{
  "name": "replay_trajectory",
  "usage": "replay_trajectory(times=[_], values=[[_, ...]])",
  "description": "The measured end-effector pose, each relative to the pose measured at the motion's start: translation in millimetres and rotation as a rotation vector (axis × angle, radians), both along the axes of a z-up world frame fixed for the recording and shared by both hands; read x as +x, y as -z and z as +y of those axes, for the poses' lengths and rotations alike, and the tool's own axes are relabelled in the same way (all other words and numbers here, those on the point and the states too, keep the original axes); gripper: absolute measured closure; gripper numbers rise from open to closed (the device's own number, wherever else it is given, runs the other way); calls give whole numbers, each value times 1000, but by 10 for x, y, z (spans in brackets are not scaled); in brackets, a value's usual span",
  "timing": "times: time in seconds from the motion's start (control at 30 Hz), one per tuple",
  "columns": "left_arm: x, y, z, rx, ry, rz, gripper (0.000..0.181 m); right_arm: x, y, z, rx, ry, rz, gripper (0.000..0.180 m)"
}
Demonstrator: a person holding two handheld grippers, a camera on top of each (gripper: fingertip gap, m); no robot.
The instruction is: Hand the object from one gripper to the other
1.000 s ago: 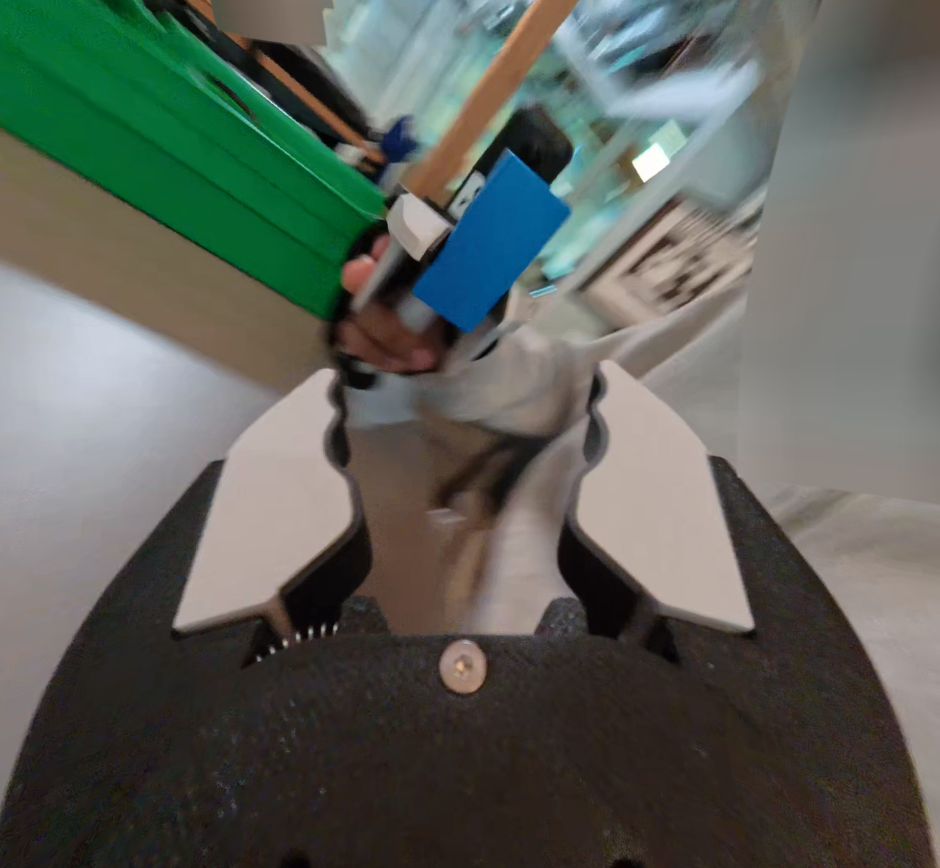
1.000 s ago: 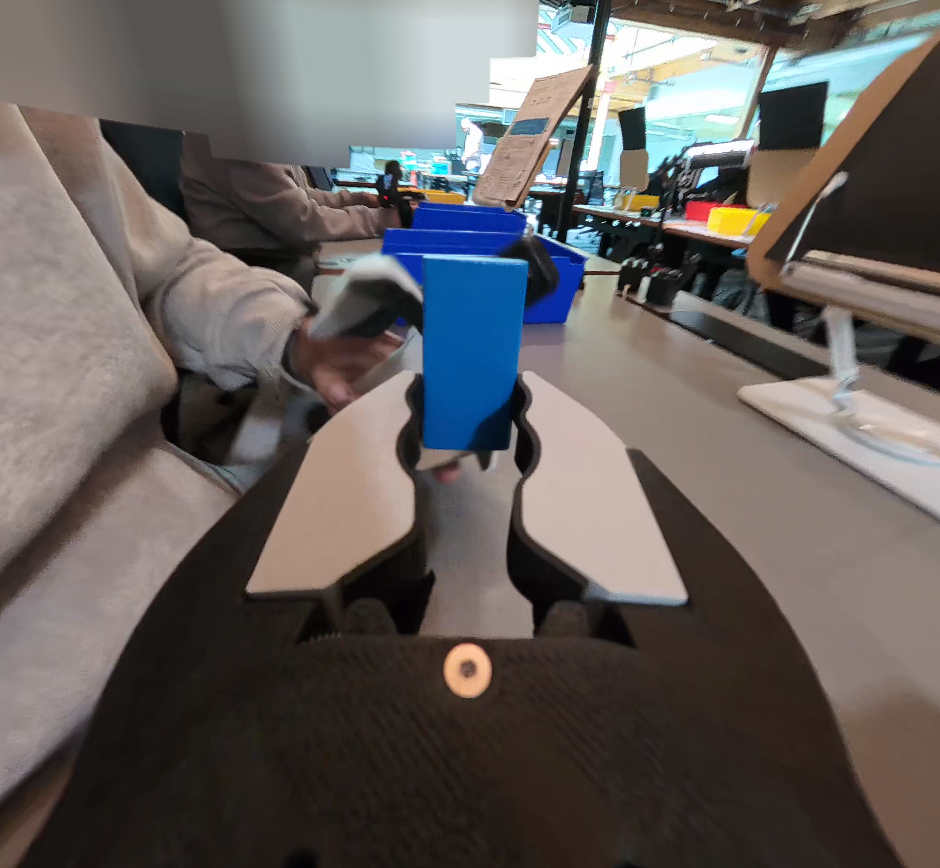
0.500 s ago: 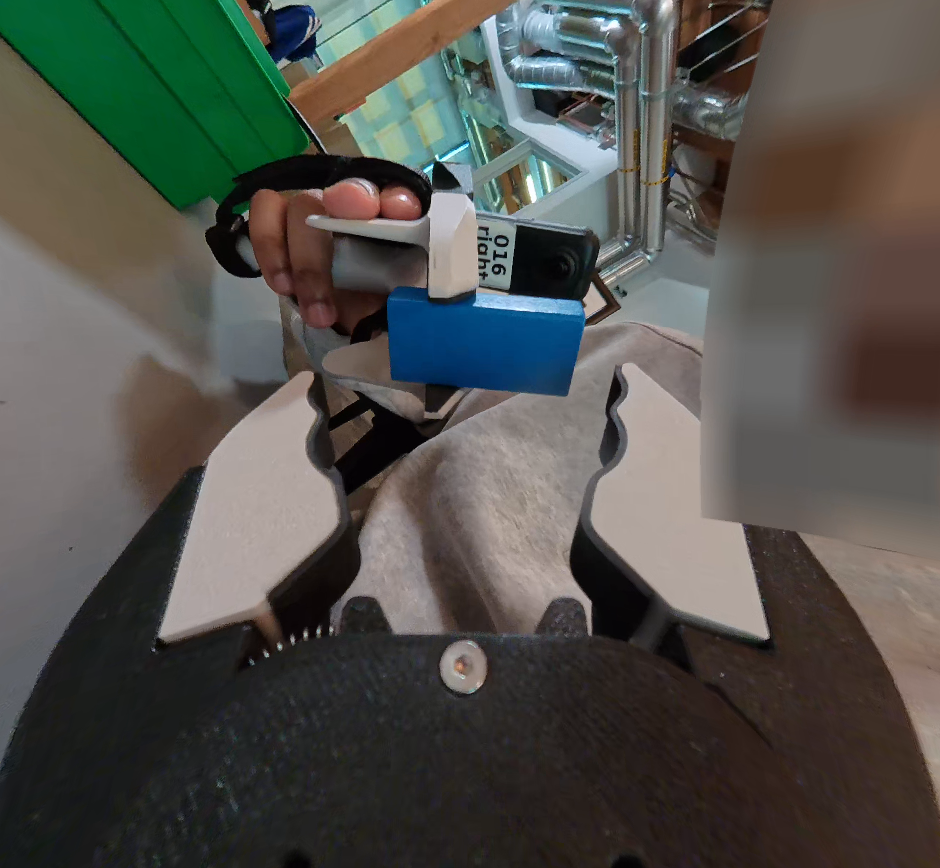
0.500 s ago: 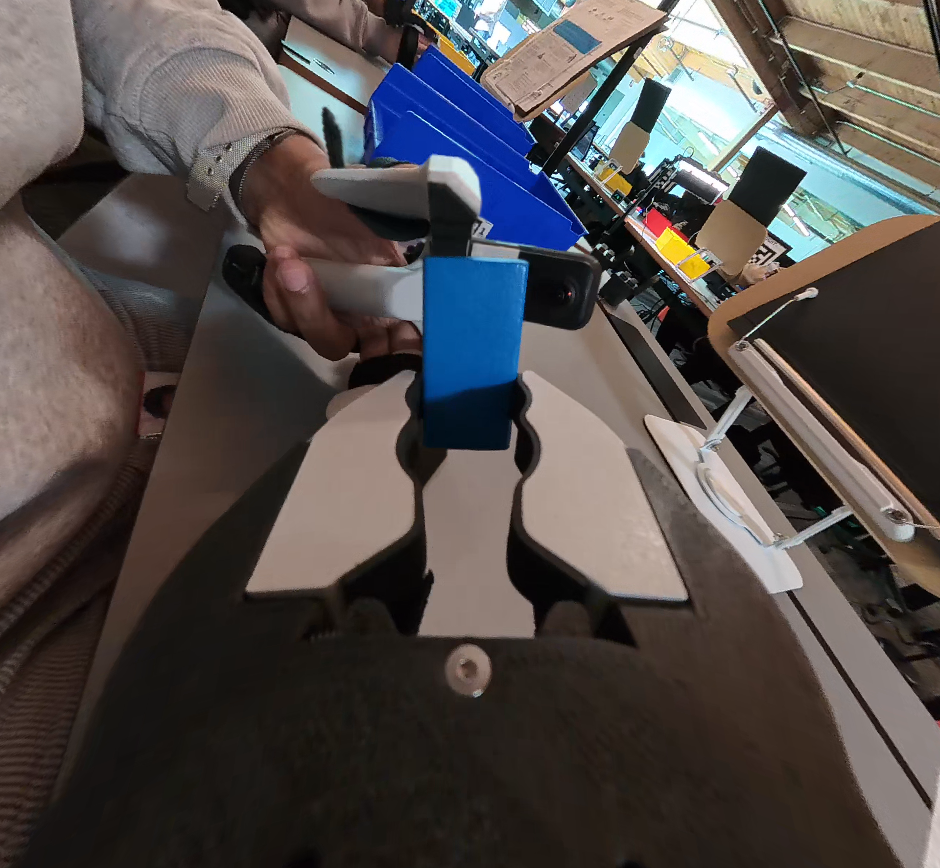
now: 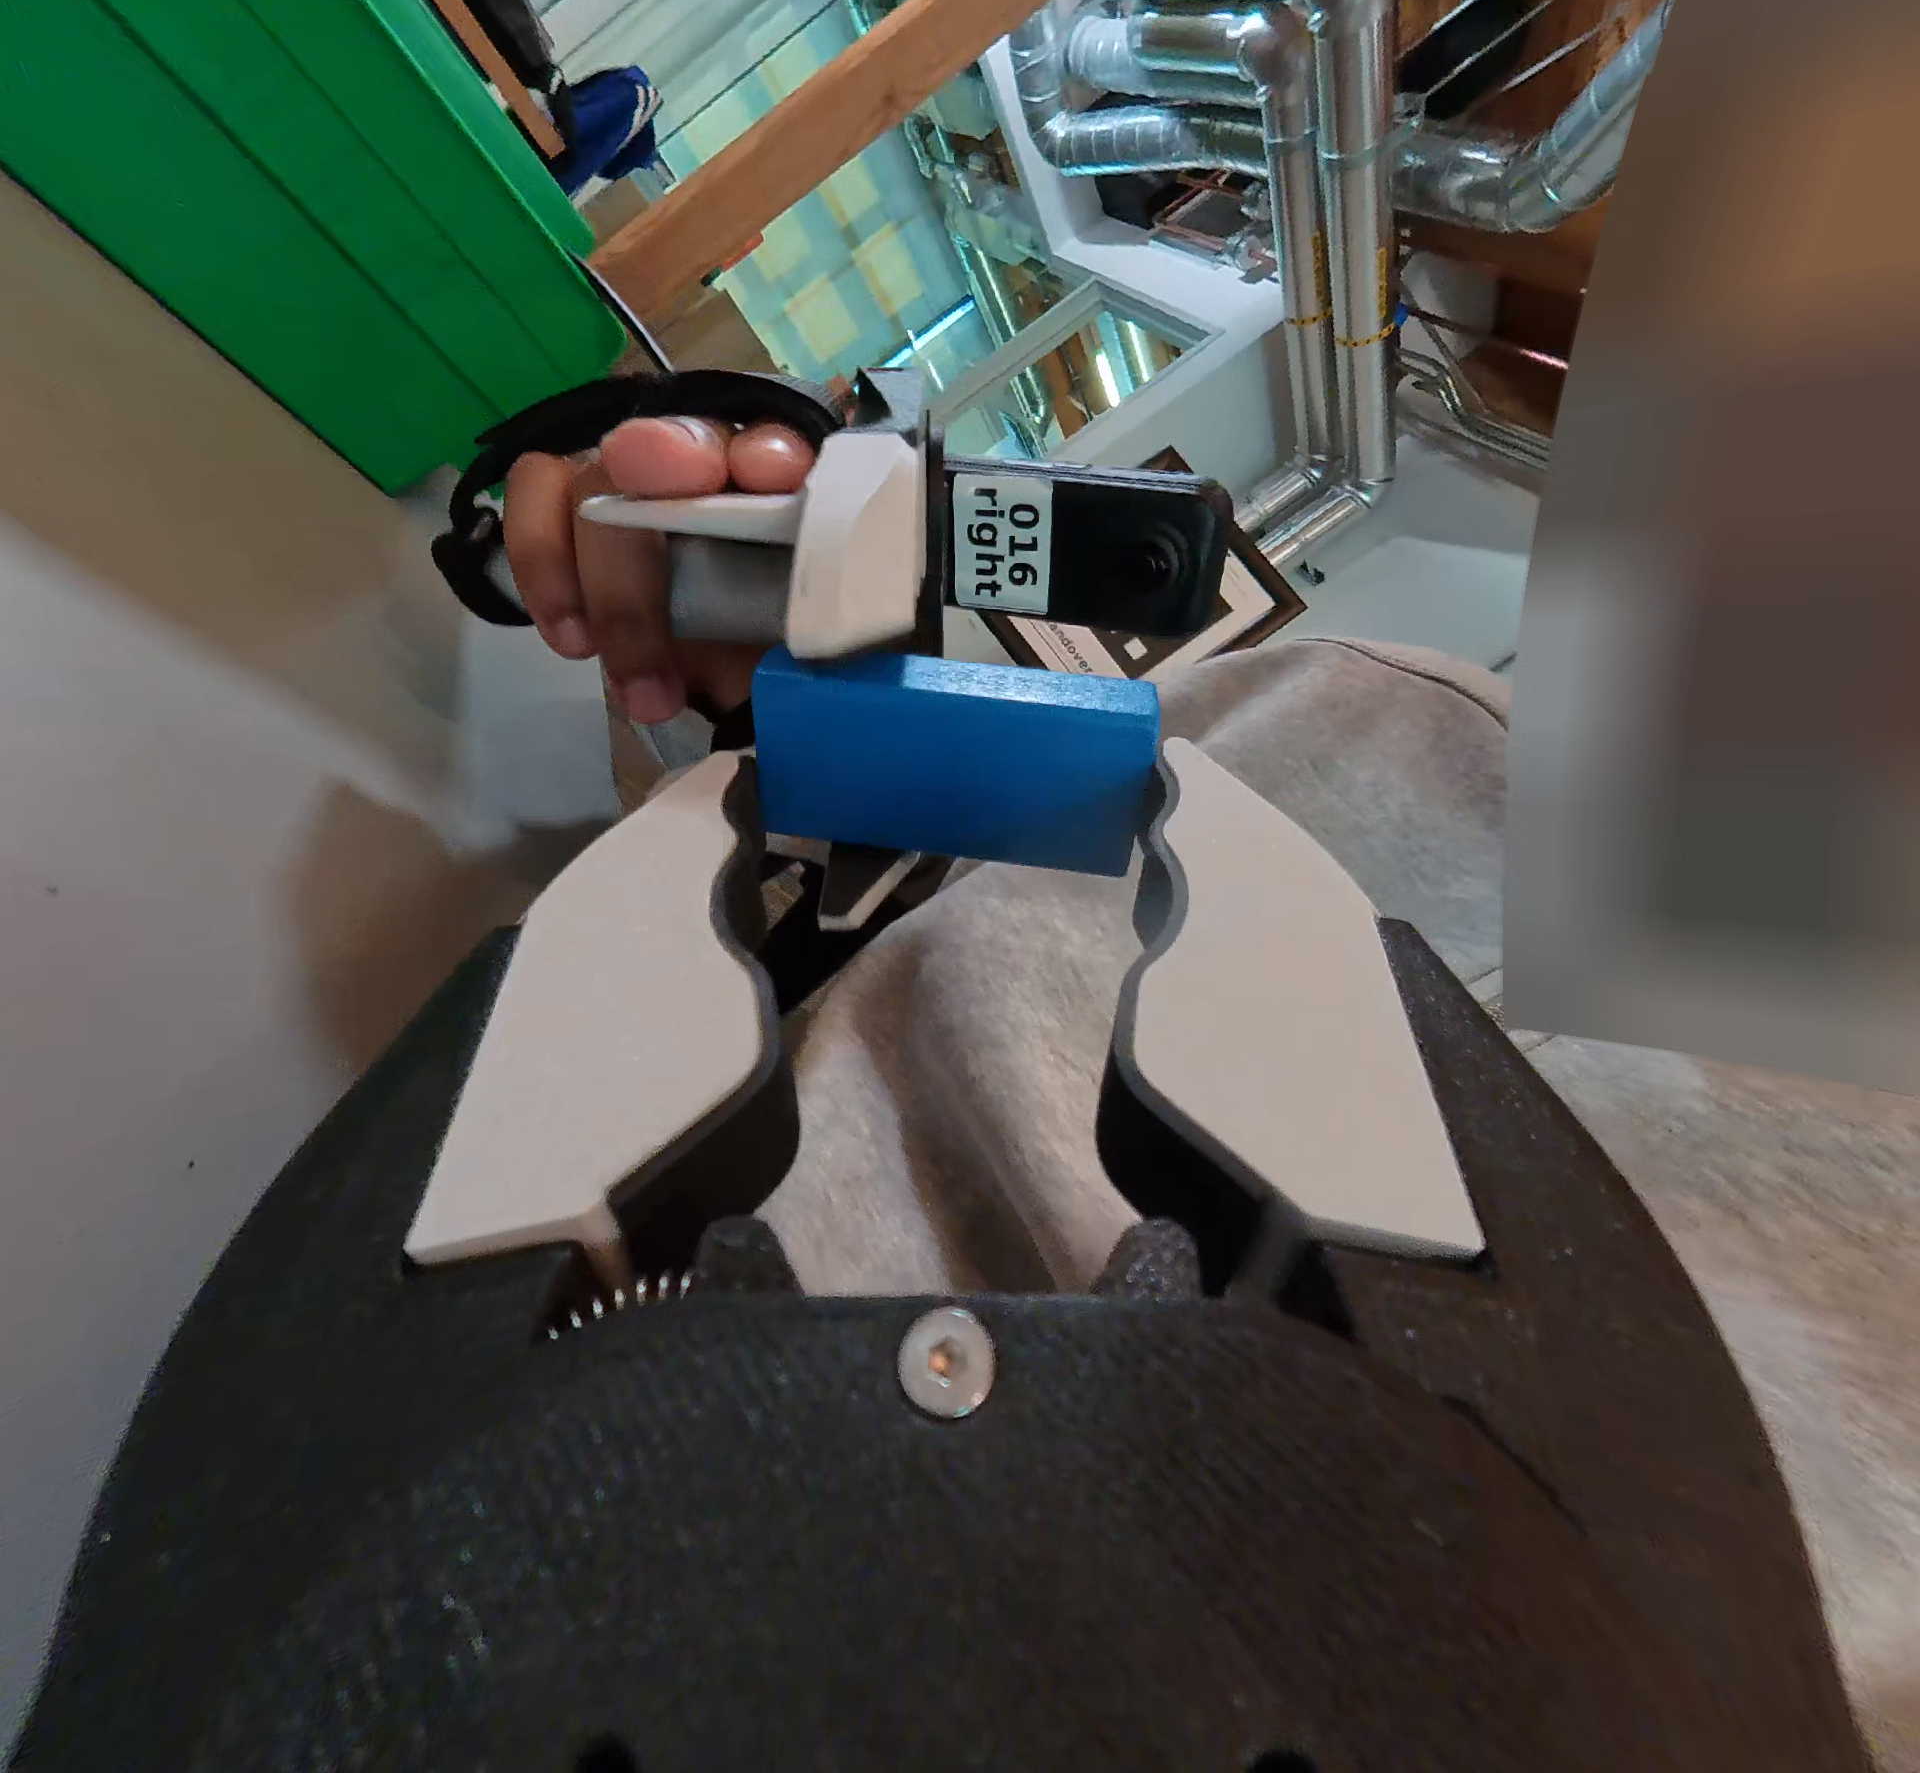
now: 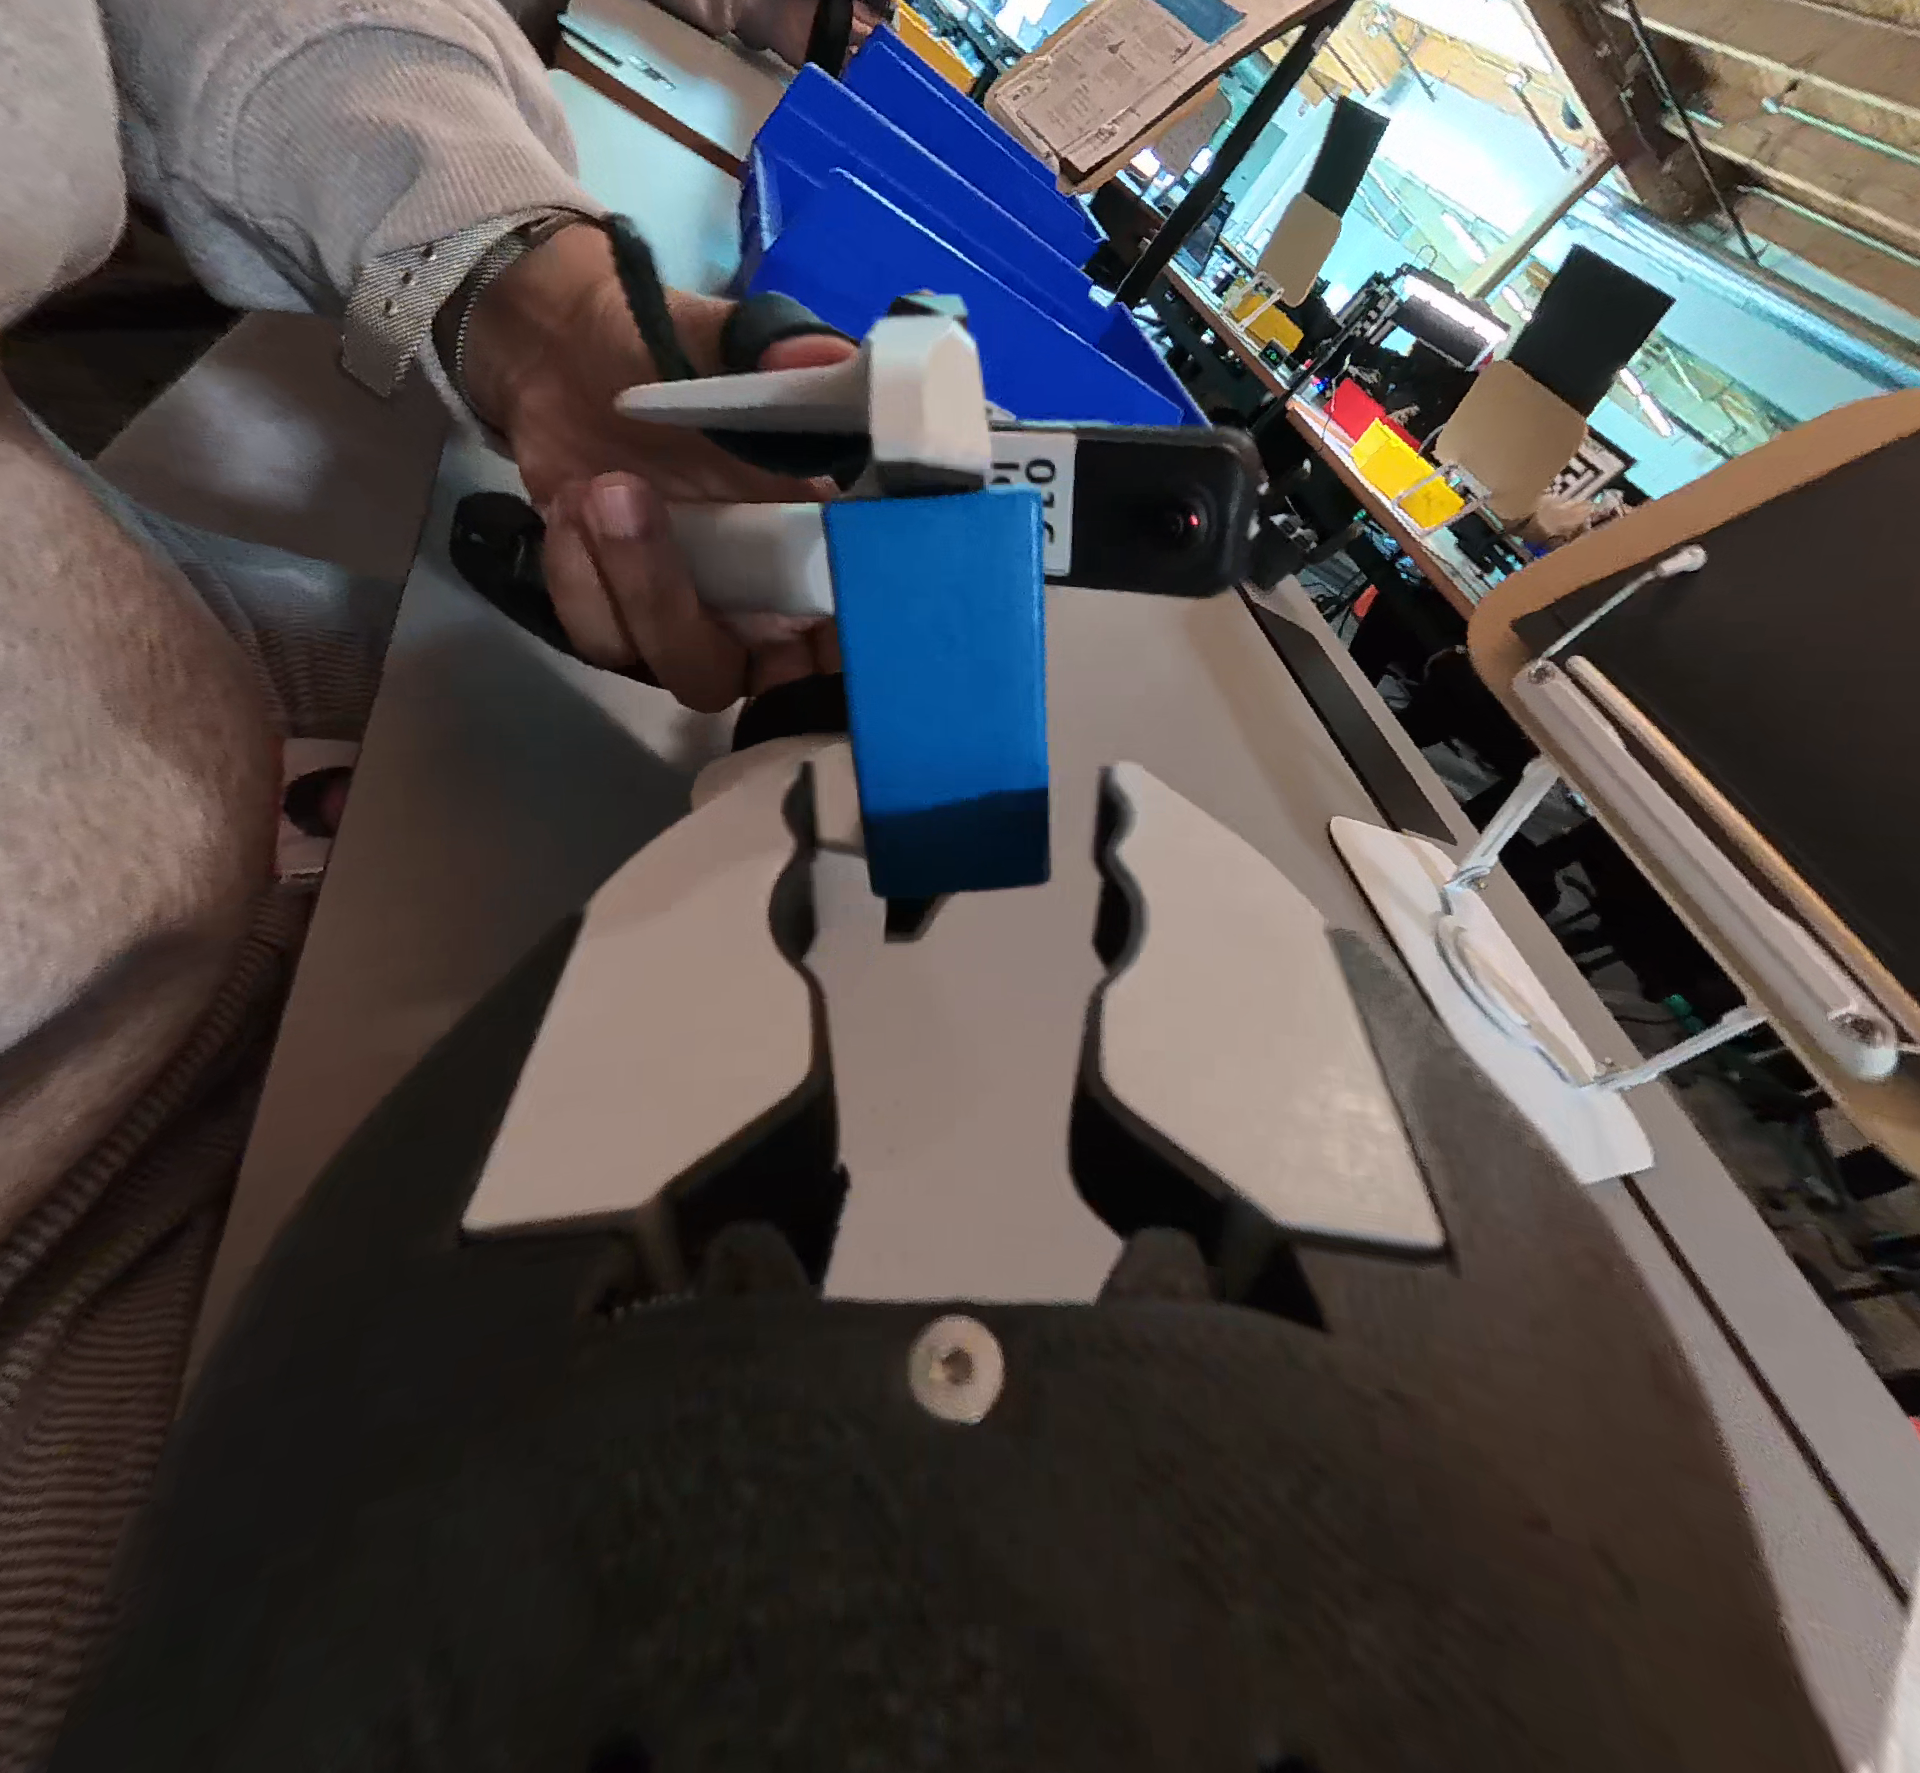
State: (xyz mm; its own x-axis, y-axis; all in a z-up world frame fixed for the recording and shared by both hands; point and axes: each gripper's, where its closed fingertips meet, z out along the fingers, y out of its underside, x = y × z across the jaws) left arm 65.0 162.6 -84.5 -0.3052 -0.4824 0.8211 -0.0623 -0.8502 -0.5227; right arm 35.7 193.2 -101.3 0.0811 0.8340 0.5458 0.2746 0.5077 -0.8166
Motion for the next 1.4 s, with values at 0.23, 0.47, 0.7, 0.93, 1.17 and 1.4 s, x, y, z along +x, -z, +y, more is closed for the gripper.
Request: replay_trajectory(times=[0.23, 0.47, 0.7, 0.93, 1.17, 1.4], values=[[-141, -16, 316, 219, -269, 66, 111, 101, -154, 244, -290, 64, 184, 89], [-339, -57, 547, 856, -596, 262, 110, 166, -368, 317, -829, 6, 395, 105], [-244, -59, 406, 1290, -652, 357, 110, 64, -327, 185, -1443, -223, 464, 126], [-196, -6, 350, 1441, -640, 398, 110, -99, -319, -65, -1581, -345, 392, 129], [-108, 53, 245, 1542, -599, 410, 110, -119, -242, -102, -1630, -358, 363, 146], [-144, 45, 384, 1391, -664, 409, 82, 1, -310, 81, -1548, -290, 454, 146]])
